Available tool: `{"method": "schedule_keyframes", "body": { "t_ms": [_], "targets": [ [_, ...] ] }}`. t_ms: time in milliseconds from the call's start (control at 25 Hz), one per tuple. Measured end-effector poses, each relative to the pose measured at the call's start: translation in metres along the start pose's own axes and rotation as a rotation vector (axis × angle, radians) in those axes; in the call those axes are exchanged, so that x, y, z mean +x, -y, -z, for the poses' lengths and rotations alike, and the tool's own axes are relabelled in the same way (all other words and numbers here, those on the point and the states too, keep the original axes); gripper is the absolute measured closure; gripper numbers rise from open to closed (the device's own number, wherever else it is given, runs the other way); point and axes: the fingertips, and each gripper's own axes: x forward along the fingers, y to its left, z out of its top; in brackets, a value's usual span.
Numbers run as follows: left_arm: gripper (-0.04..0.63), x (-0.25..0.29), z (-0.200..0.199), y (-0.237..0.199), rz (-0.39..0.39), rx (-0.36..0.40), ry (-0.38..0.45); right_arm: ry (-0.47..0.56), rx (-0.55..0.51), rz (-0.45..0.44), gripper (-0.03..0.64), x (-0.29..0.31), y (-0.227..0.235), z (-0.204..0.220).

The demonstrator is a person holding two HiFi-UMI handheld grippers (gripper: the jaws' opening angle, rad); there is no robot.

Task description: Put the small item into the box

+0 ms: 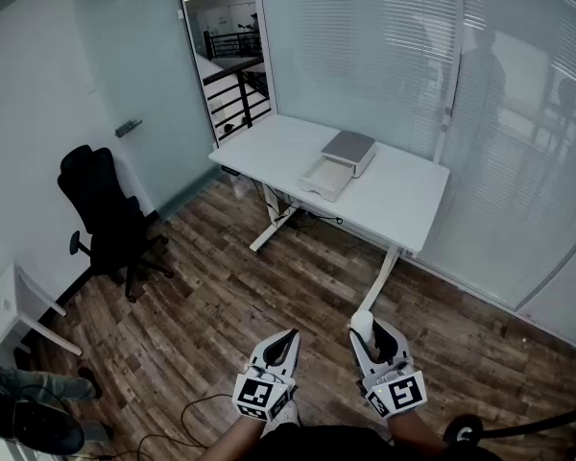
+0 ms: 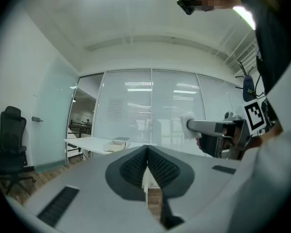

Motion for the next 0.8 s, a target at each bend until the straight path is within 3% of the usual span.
{"method": "schedule_keyframes", "body": {
  "t_ms": [520, 800],
  "targets": [
    [0.583, -0.009, 0.004, -0.008, 0.005, -0.003, -0.012, 0.019, 0.011, 0.005, 0.454, 0.006, -0.007, -0.004],
    [0.583, -0.003, 0.002, -0.038, 0.030, 0.009, -0.010, 0.033, 0.034, -0.016, 0.454, 0.041, -0.019, -0.002]
  ]
}}
